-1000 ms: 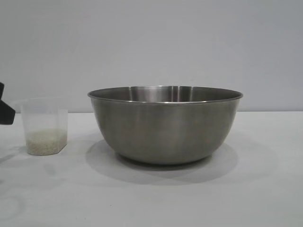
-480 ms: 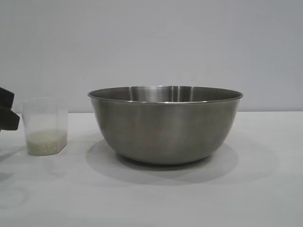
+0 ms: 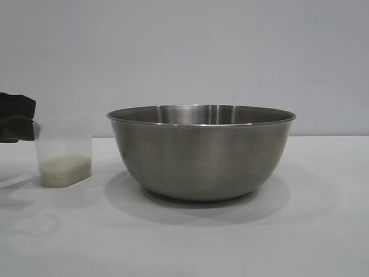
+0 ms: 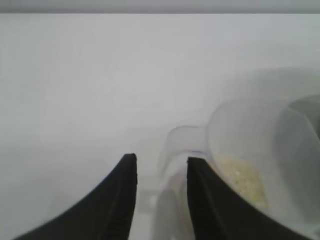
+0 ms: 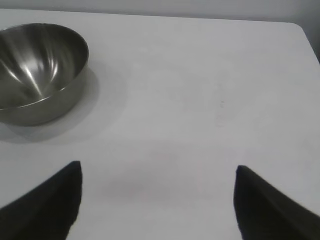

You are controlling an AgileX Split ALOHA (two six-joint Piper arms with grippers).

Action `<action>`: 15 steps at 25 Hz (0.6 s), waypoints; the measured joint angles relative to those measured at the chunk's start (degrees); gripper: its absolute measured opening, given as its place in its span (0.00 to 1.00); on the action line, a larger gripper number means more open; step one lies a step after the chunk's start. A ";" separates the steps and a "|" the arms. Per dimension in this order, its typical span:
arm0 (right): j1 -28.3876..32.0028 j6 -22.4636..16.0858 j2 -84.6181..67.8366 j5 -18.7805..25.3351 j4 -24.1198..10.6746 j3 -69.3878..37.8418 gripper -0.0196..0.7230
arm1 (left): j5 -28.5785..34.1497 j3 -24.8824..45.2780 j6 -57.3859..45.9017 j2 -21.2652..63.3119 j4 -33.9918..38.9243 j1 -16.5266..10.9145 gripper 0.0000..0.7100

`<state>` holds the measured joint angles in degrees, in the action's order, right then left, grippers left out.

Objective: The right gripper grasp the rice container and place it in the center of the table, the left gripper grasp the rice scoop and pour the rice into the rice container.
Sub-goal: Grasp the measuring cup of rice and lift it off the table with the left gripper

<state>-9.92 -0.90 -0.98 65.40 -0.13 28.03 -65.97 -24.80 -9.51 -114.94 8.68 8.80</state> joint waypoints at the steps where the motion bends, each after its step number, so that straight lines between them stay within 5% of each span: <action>1: 0.00 0.00 0.00 0.00 0.00 0.00 0.75 | 0.00 -0.83 0.13 -0.74 0.42 0.00 0.27; 6: 0.00 0.00 0.00 0.00 0.00 0.00 0.75 | 0.00 -4.57 0.76 -4.64 3.77 0.00 0.00; 9: 0.00 0.00 0.00 0.00 0.00 0.00 0.75 | 0.00 -5.60 1.11 -6.02 4.21 0.00 0.07; 15: 0.00 0.00 0.00 0.00 0.00 0.00 0.75 | 0.00 -6.32 3.00 -6.18 6.48 0.00 0.00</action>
<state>-9.92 -0.90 -0.98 65.40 -0.13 28.03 -65.97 -31.12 -6.52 -121.12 15.16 8.80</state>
